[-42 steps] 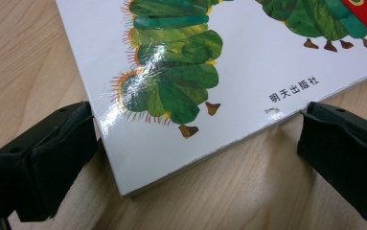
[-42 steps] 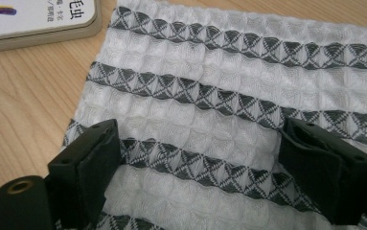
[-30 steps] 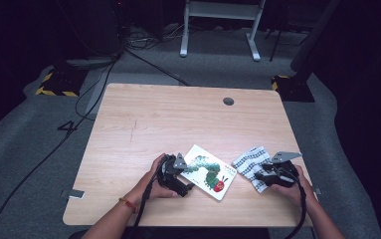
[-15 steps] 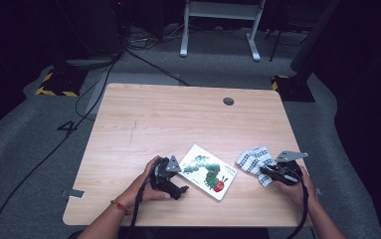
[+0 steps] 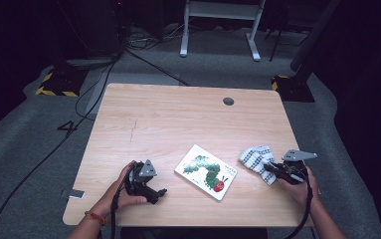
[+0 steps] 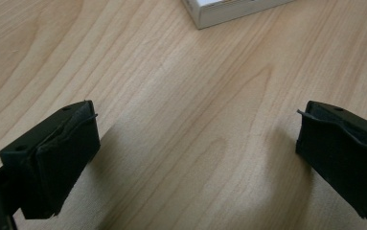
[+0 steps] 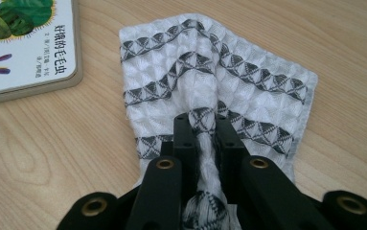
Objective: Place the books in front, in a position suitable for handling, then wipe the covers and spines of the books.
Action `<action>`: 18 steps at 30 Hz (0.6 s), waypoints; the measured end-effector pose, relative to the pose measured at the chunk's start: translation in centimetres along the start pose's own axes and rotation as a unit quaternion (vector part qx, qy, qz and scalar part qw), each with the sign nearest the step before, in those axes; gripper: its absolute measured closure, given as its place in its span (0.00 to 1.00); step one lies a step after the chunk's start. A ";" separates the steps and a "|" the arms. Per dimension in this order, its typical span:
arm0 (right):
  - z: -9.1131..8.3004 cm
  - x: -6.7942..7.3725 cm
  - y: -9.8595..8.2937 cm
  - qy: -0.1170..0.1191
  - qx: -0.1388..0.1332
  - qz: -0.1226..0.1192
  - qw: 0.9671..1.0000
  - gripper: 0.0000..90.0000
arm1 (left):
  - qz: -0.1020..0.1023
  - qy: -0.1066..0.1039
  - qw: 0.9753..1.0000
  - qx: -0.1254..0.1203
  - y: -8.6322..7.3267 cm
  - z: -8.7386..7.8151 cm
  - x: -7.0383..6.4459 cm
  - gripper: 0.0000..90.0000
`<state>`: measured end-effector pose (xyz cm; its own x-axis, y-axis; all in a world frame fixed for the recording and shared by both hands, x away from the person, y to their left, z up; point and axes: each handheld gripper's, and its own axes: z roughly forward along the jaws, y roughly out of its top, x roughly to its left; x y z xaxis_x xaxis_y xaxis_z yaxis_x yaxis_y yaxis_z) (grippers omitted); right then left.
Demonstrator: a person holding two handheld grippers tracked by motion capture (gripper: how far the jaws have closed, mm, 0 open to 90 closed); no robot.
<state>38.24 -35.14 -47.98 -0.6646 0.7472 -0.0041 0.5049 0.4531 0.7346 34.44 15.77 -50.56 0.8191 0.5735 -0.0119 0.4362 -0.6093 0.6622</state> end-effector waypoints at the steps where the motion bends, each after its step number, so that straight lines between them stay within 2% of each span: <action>1: -0.1 0.0 0.0 0.000 -0.002 -0.001 1.000 0.92 | 0.000 0.000 1.000 0.000 0.0 0.0 0.0 0.01; 6: -0.7 0.3 0.2 0.000 -0.015 -0.006 1.000 0.92 | -0.006 0.005 1.000 -0.001 -0.3 -0.3 0.3 0.01; 11: -1.6 0.4 0.6 -0.001 -0.041 -0.006 0.999 0.92 | -0.009 0.007 1.000 -0.002 -0.7 -0.6 1.0 0.01; 18: -2.3 0.9 1.5 0.014 -0.071 -0.014 0.997 0.92 | -0.009 0.007 1.000 -0.001 -0.7 -0.6 1.0 0.01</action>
<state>37.15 -34.89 -45.28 -0.6936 0.7203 -0.0084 0.4042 0.3988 0.8232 34.72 17.08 -50.59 0.8059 0.5920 -0.0130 0.4497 -0.5977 0.6637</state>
